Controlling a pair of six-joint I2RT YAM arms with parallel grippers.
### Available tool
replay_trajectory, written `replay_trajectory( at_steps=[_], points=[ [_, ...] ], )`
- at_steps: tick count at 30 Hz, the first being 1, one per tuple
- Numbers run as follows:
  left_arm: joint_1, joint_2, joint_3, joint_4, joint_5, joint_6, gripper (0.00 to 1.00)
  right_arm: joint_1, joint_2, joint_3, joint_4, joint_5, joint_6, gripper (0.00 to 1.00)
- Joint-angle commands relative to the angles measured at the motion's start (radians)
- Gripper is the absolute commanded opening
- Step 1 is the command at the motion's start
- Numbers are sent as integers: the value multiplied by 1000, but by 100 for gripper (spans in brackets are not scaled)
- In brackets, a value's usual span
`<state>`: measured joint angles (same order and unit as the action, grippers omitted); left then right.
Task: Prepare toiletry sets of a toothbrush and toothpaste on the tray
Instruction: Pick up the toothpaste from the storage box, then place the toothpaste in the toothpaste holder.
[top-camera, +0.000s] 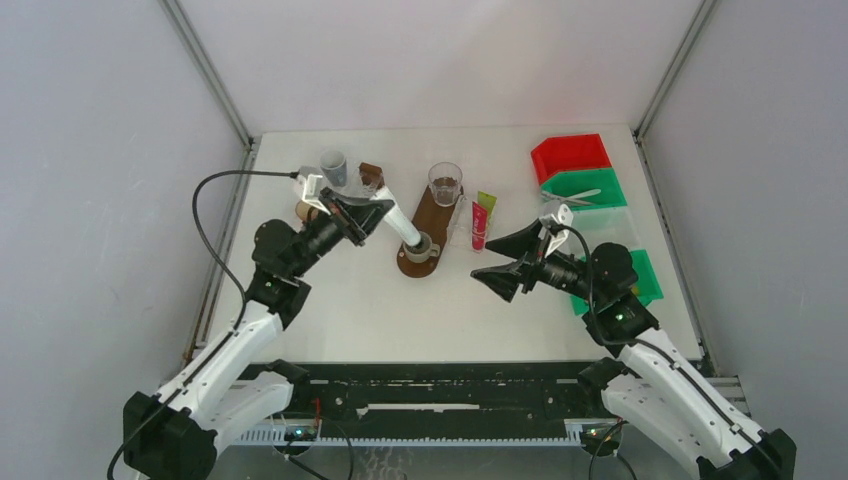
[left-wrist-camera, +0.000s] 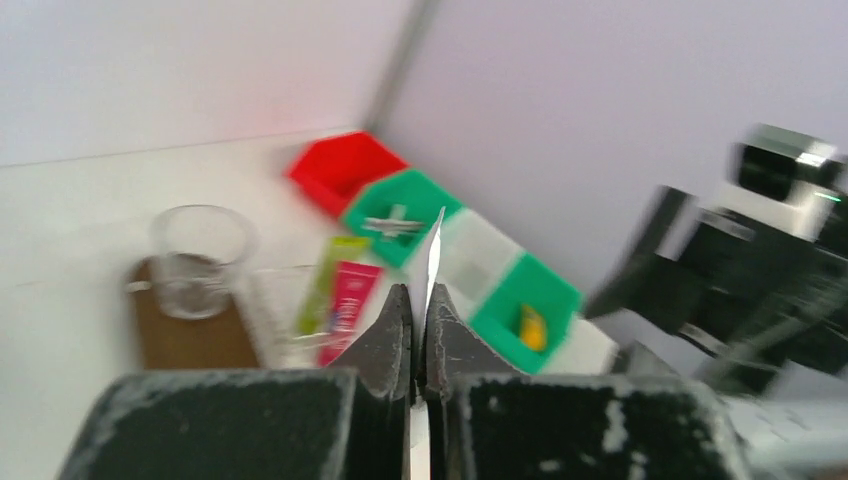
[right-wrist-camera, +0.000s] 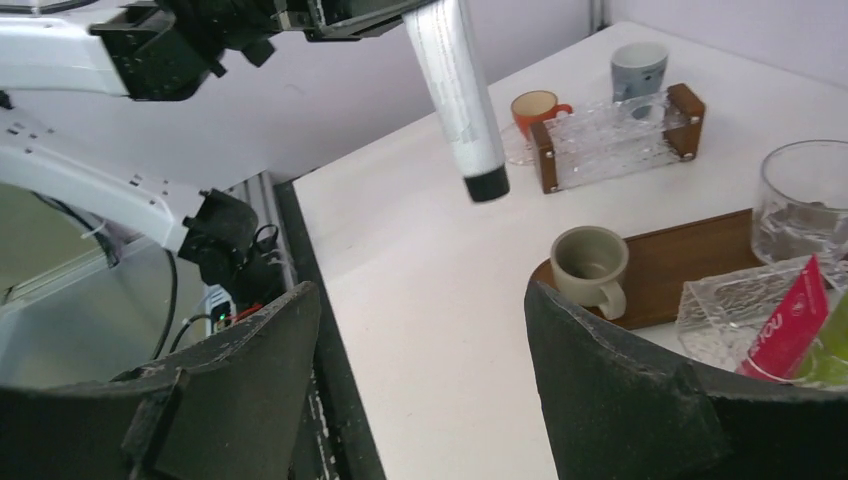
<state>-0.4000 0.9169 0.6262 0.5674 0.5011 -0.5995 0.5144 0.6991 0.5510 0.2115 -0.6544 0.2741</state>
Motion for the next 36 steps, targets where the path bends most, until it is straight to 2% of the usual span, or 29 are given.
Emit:
replay_trajectory(
  at_steps=[1, 5, 10, 15, 21, 25, 30, 36],
  points=[
    [33, -18, 122, -247, -362, 252, 0, -14, 10, 33, 11, 70, -37, 81],
    [81, 77, 197, -227, -488, 299, 0, -31, 50, 33, 72, 182, -27, 81],
    [113, 258, 347, -224, -550, 370, 0, -73, 112, 44, 198, 314, -12, 81],
    [121, 434, 524, -240, -579, 453, 0, -108, 239, 130, 278, 369, -16, 81],
    [141, 602, 701, -273, -593, 518, 0, -149, 447, 269, 382, 365, 4, 80],
    [151, 659, 678, -214, -590, 527, 0, -140, 540, 324, 410, 334, 14, 80],
    [175, 723, 667, -155, -583, 505, 0, -138, 606, 278, 471, 308, 49, 80],
    [181, 788, 667, -81, -571, 516, 0, -144, 612, 236, 481, 307, 50, 80]
  ],
)
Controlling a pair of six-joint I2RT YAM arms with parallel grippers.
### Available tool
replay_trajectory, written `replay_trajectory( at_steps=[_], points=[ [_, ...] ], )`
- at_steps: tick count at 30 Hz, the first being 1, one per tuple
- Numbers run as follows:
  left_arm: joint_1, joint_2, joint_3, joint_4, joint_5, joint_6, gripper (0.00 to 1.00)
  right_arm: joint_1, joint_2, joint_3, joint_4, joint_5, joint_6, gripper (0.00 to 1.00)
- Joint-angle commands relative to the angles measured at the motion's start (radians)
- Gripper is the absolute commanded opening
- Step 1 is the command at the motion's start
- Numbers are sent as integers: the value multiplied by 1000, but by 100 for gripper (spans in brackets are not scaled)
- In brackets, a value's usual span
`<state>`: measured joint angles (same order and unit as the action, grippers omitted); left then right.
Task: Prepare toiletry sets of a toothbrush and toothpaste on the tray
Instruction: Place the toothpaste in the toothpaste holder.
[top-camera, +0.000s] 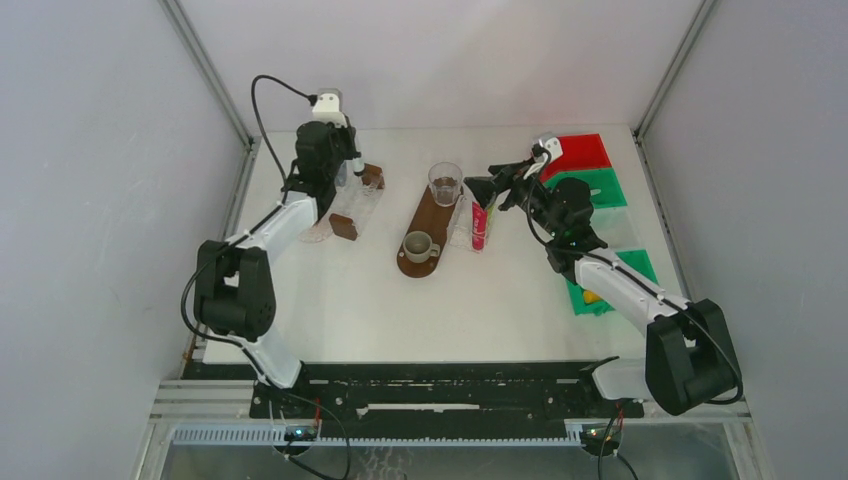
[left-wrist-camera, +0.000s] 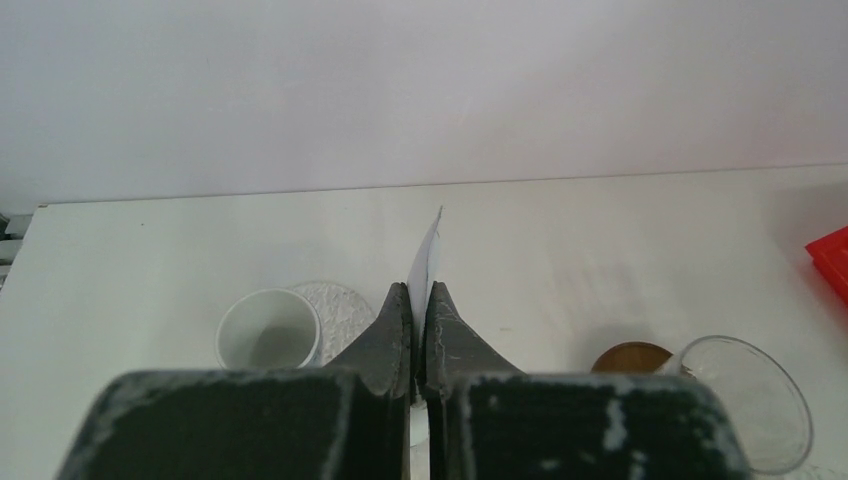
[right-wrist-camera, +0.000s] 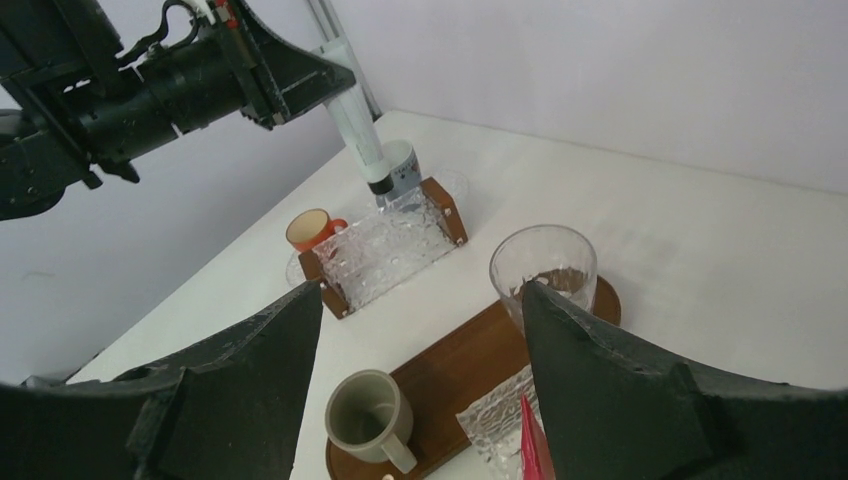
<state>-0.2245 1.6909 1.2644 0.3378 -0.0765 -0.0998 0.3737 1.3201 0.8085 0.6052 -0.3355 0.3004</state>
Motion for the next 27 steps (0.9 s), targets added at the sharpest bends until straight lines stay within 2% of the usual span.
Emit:
replay_trajectory(
  at_steps=[1, 13, 27],
  points=[
    [6, 23, 27, 156, 9, 16, 0, -6, -7, -30, 100, -15, 29, 80],
    [20, 104, 41, 200, 17, -21, 0, -52, 41, -80, 187, -64, 94, 80],
    [27, 140, 42, 210, 31, -48, 0, -68, 54, -90, 200, -73, 103, 80]
  ],
)
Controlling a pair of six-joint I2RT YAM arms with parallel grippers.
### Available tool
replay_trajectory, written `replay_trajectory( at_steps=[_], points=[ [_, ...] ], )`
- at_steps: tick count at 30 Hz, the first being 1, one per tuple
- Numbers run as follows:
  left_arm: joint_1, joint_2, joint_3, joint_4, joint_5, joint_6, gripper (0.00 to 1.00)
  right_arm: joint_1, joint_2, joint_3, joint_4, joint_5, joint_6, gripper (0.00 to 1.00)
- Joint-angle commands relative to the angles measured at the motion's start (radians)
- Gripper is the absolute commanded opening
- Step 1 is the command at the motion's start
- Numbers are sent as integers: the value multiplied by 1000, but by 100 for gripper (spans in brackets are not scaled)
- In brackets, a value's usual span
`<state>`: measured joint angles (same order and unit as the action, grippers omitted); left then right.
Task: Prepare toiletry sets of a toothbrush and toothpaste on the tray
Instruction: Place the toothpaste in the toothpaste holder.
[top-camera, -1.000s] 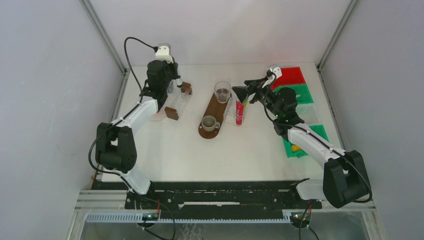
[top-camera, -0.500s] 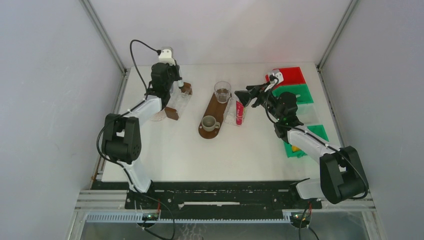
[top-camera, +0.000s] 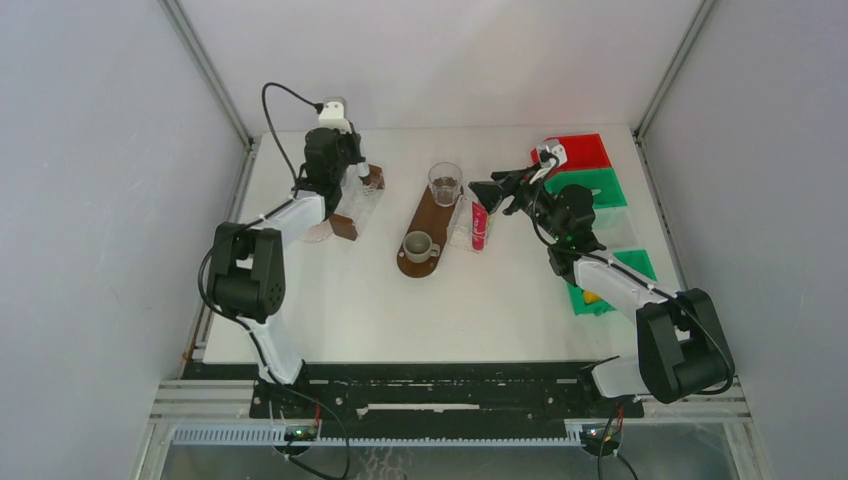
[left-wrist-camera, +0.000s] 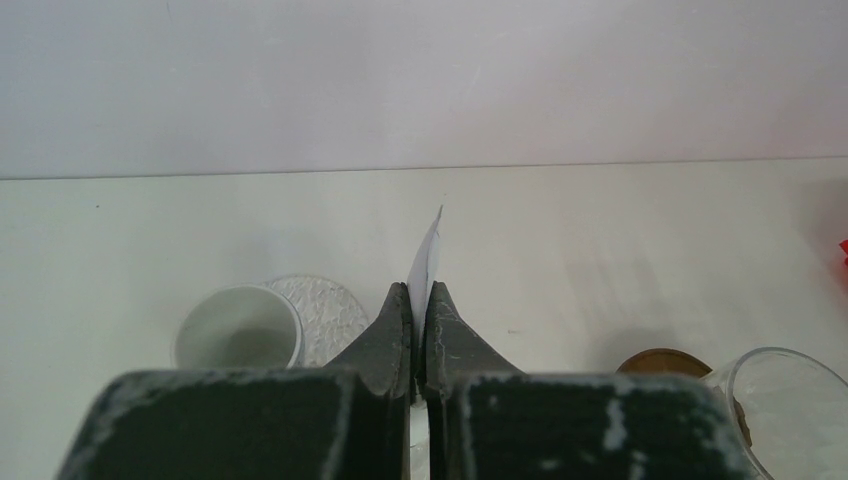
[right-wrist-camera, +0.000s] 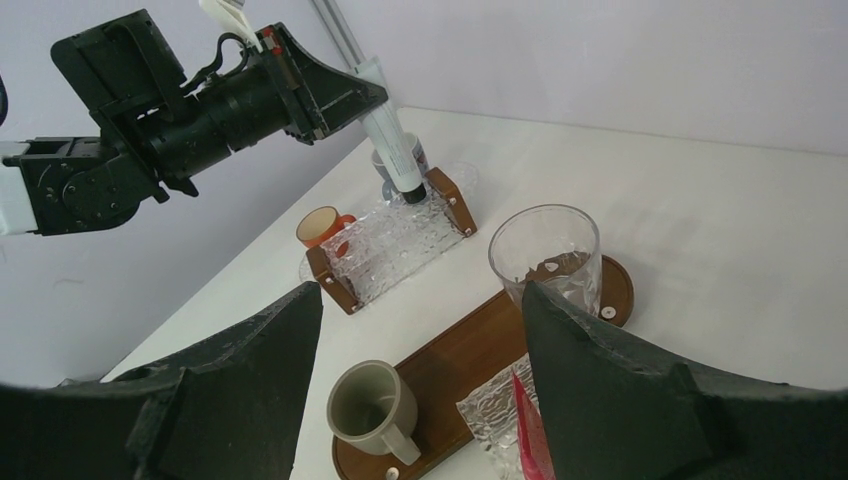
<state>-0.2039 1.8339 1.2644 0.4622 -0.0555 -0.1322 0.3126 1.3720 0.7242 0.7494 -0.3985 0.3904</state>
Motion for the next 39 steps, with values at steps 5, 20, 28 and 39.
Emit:
replay_trajectory(
  at_steps=[5, 20, 28, 39],
  points=[
    [10, 4, 43, 79, 1, -19, 0, -10, 4, -10, 58, -12, 17, 80],
    [14, 24, 43, 62, -2, -34, 0, -13, 12, -9, 65, -16, 22, 80],
    [19, 40, 40, 53, -3, -43, 0, -14, 16, -9, 66, -17, 23, 80],
    [25, 56, 26, 52, -9, -58, 3, -21, 18, -19, 85, -20, 36, 80]
  ],
)
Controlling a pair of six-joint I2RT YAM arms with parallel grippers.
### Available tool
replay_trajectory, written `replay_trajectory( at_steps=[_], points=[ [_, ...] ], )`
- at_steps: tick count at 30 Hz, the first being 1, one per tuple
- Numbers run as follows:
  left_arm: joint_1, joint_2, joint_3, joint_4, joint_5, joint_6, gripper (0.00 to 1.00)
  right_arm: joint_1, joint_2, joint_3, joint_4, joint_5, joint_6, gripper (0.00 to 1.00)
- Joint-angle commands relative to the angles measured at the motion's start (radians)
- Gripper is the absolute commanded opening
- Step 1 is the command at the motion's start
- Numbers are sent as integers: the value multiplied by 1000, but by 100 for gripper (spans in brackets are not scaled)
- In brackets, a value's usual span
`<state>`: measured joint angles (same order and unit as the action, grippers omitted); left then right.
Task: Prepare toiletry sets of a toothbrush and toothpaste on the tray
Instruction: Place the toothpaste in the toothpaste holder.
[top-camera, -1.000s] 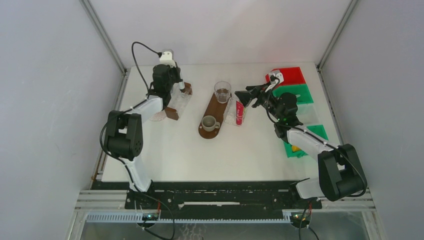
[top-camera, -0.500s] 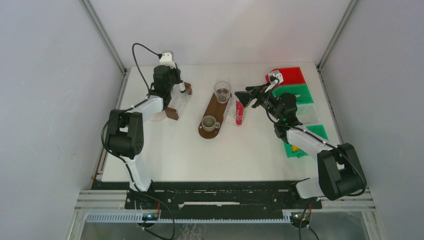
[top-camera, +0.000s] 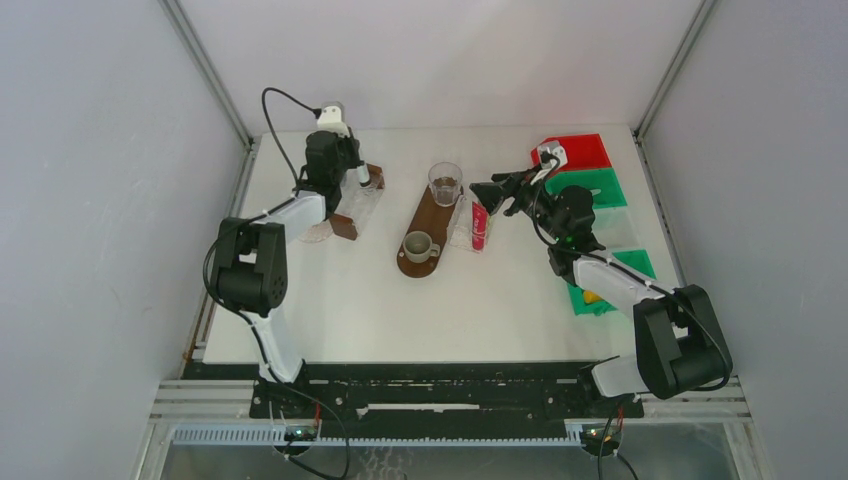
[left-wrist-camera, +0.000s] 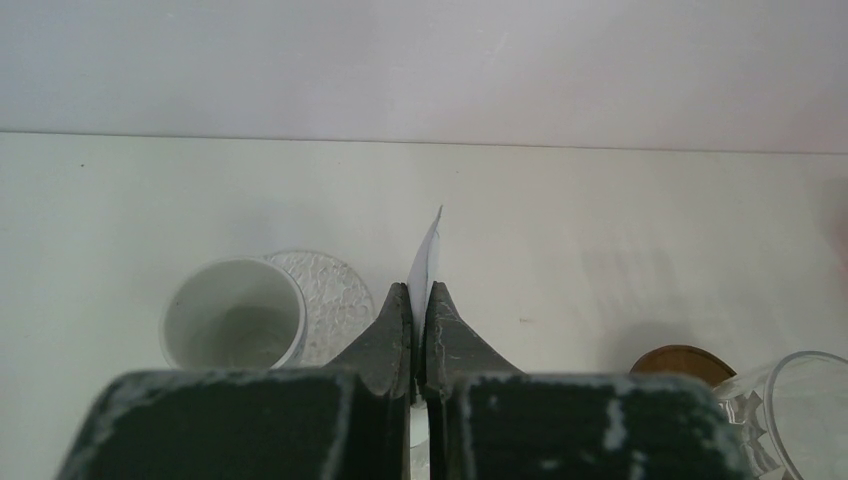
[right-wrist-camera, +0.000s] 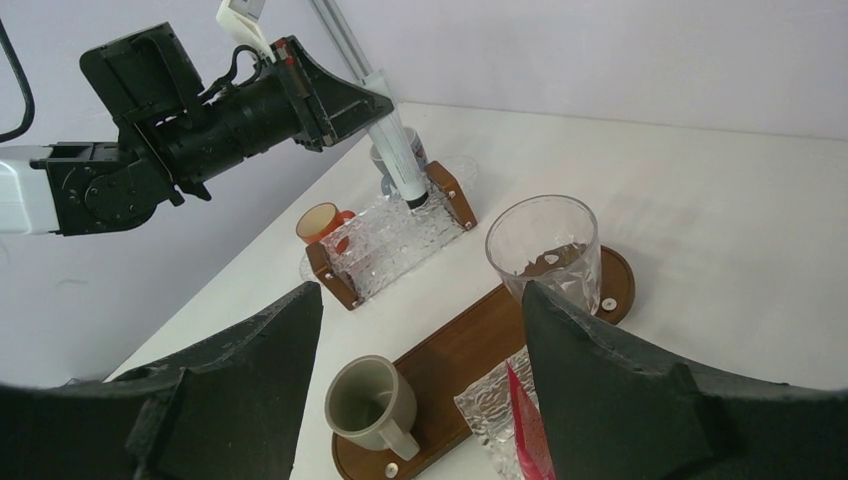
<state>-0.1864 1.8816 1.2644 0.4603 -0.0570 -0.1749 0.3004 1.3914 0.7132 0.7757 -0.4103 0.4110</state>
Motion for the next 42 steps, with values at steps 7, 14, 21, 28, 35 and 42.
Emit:
replay_trajectory(
  at_steps=[7, 14, 21, 28, 35, 42],
  points=[
    [9, 16, 27, 46, 1, -17, 5, -11, -3, -11, 61, -9, 17, 81],
    [10, 19, 22, 44, 10, -13, 6, -15, -2, -12, 64, -13, 19, 81],
    [9, -8, -10, 69, 56, -3, 2, -17, -3, -15, 66, -13, 20, 81],
    [9, -24, -32, 58, 57, 7, 2, -20, -5, -18, 69, -15, 26, 81],
    [10, -14, -28, 29, 11, 16, 2, -24, -7, -22, 75, -18, 29, 81],
    [10, -34, -52, 40, 20, 17, 0, -26, -1, -22, 81, -22, 31, 81]
  ],
)
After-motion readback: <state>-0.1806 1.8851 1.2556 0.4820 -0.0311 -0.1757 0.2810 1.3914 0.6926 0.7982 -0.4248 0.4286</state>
